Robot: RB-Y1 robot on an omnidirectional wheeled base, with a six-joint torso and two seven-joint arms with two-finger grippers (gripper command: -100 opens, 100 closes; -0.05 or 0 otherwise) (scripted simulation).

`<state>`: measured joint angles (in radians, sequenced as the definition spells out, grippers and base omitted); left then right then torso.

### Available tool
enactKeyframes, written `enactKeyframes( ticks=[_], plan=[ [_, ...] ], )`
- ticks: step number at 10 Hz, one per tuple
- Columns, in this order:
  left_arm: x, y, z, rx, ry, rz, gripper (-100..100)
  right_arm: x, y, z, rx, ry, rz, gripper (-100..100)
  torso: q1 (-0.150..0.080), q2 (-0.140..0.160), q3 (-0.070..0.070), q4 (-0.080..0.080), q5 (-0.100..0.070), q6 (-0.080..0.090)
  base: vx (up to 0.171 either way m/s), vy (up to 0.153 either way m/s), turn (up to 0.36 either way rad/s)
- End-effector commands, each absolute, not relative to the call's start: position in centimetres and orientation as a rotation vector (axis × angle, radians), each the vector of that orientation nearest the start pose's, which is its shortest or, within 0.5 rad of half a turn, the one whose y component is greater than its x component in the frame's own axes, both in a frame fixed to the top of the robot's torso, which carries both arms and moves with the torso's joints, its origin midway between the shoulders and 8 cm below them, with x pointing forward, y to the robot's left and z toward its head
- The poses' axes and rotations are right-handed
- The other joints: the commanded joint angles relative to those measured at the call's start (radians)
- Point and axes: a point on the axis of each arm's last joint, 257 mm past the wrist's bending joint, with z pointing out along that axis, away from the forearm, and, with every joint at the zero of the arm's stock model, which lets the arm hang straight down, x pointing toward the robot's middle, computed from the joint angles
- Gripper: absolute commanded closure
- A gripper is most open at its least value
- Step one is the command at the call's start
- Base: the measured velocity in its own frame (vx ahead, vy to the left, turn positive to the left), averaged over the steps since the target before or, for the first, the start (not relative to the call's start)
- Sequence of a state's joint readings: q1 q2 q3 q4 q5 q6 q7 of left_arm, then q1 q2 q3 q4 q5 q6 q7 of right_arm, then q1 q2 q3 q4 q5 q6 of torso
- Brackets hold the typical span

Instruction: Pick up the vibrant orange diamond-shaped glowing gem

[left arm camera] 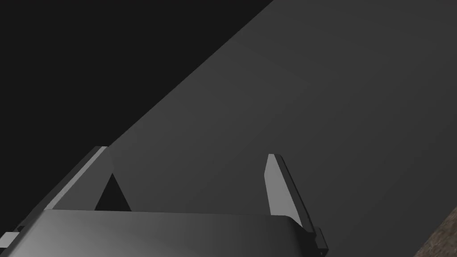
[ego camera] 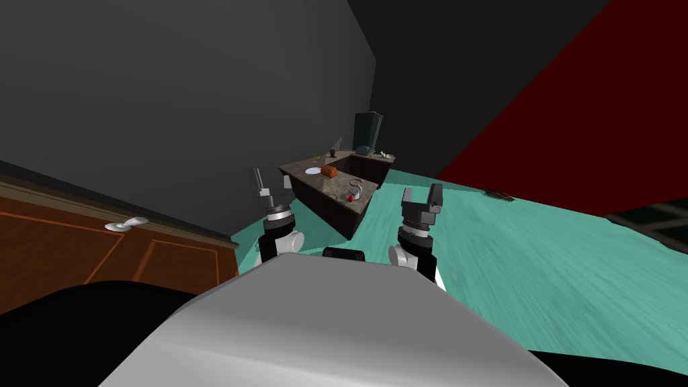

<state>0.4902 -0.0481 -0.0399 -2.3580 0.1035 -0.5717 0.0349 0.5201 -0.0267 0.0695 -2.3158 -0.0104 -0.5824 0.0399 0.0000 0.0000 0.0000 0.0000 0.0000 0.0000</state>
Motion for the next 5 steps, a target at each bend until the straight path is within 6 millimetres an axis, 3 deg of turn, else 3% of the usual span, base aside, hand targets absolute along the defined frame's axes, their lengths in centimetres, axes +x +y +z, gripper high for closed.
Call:
enactKeyframes(
  ticks=[1,5],
  plan=[
    [31.2,28.1,7.3,-0.64,0.382,-1.47,0,32.6,-24.9,3.4,0.532,0.651,1.314,-100,0.0,0.0,0.0,0.0,0.0,0.0,0.012,0.072,0.063],
    [31.2,28.1,7.3,-0.64,0.382,-1.47,0,32.9,-24.2,-1.0,0.469,0.859,1.17,-100,0.012,-0.004,-0.002,-0.001,0.003,0.0,0.062,0.169,0.076]
  ],
)
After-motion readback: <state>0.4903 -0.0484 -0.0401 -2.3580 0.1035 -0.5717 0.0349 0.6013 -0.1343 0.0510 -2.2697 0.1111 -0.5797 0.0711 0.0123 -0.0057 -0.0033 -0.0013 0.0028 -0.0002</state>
